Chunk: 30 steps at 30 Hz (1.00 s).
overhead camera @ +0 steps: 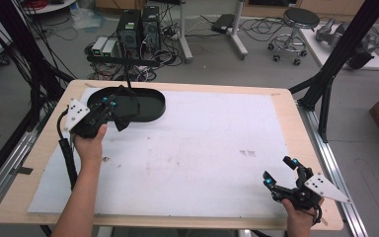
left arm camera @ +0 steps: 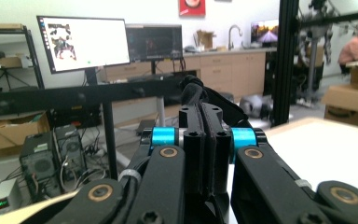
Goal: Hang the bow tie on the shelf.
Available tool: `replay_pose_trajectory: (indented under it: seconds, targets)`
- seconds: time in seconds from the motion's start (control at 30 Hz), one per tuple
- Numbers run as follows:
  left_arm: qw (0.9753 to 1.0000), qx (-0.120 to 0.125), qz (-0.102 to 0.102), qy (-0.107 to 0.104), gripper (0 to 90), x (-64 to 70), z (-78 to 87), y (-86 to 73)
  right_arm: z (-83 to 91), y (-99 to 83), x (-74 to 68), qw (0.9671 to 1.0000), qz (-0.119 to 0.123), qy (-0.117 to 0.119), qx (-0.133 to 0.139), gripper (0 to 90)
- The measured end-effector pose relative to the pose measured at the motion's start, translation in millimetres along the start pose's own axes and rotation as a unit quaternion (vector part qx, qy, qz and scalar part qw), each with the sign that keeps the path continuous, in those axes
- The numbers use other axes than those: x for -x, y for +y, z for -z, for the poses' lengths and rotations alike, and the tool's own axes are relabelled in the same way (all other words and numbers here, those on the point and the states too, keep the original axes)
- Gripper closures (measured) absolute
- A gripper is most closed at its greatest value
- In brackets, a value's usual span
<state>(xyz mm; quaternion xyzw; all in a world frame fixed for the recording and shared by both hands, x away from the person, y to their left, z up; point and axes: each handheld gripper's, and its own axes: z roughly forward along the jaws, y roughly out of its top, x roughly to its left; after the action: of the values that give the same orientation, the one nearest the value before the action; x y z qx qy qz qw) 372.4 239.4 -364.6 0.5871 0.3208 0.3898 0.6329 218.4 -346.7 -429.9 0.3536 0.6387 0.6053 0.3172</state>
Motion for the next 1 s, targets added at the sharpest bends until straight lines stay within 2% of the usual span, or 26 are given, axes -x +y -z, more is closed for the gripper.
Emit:
replay_pose_trajectory:
  seconds: [0.17, 0.37, 0.53, 0.67, 0.83, 1.0]
  targets:
    - [0.9997, 0.021, 0.012, -0.001, 87.2, -9.0, -17.9, 5.2, 0.4, 2.2, -1.7, 1.0000, 0.000, 0.007, 0.001, 11.4]
    - [0.9983, 0.056, 0.013, 0.001, 87.2, -20.6, -40.0, 18.8, -0.1, 6.1, -5.5, 0.9999, 0.005, 0.013, 0.003, 11.4]
    - [0.9977, 0.066, 0.015, 0.008, 87.2, -26.4, -53.0, 25.1, -0.3, 7.8, -6.8, 0.9998, 0.011, 0.015, 0.004, 11.4]
    - [0.9975, 0.065, 0.014, 0.020, 87.2, -33.3, -67.1, 25.3, 0.8, 9.0, -6.9, 0.9998, 0.014, 0.014, 0.005, 11.4]
    - [0.9982, 0.047, 0.009, 0.037, 87.2, -43.4, -85.5, 22.4, 1.6, 9.7, -7.7, 0.9998, 0.013, 0.013, 0.005, 11.4]
    - [0.9979, 0.040, 0.008, 0.050, 87.2, -47.4, -96.3, 20.4, 2.8, 12.0, -8.9, 0.9998, 0.016, 0.013, 0.007, 11.4]
